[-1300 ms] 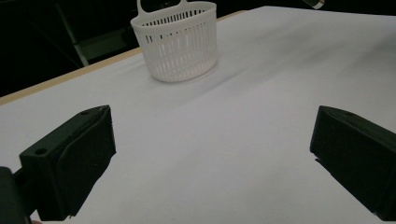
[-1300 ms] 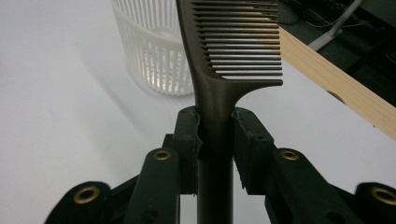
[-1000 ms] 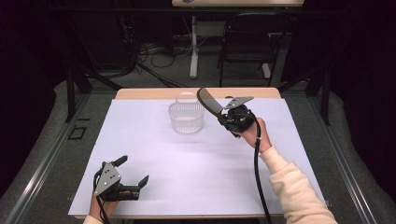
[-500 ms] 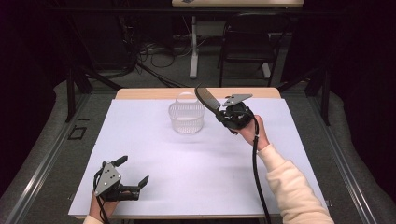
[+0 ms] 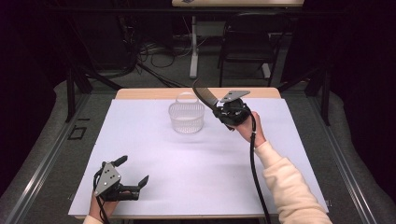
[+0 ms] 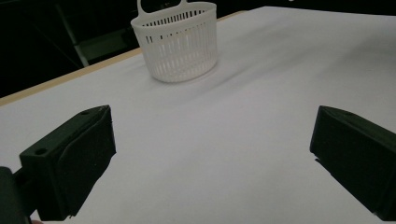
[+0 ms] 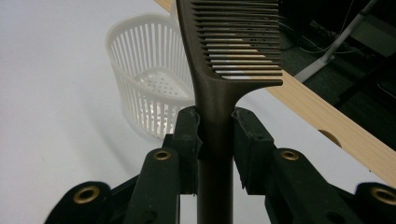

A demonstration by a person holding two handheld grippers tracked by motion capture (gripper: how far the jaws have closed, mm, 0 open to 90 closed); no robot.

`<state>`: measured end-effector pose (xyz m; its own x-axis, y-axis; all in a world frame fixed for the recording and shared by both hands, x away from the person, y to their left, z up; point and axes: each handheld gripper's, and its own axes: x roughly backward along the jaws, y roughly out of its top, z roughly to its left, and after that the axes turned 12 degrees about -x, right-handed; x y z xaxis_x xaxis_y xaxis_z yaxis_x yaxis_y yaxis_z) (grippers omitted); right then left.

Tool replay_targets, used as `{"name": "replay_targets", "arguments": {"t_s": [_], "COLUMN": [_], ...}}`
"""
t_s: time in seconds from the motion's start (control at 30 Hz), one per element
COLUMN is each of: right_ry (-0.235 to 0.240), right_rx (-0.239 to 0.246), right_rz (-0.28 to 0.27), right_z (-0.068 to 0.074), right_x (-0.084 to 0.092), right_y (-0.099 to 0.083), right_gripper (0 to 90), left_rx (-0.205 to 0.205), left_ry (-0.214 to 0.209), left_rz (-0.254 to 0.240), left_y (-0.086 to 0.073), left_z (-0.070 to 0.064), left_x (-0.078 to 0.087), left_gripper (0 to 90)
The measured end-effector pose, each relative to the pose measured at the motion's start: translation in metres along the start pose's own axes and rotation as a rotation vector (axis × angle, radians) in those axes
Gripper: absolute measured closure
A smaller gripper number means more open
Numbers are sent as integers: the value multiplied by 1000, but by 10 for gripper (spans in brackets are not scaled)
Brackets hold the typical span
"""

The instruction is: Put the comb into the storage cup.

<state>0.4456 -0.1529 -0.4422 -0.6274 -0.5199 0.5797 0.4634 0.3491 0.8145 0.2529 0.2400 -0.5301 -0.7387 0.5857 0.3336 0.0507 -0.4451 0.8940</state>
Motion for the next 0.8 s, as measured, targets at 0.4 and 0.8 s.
{"name": "replay_targets", "arguments": {"t_s": [0.4, 0.8], "right_ry": [-4, -13], "right_rx": [3, 18], "right_rz": [-15, -39], "right_z": [2, 6], "right_x": [-4, -5], "right_y": [10, 21], "right_gripper": [726, 726], "left_rx": [0, -3], "left_ry": [-2, -3], "left_rz": [0, -1], "left_y": [0, 0], "left_z": [0, 0], "left_x": [0, 0], "left_gripper": [0, 0]}}
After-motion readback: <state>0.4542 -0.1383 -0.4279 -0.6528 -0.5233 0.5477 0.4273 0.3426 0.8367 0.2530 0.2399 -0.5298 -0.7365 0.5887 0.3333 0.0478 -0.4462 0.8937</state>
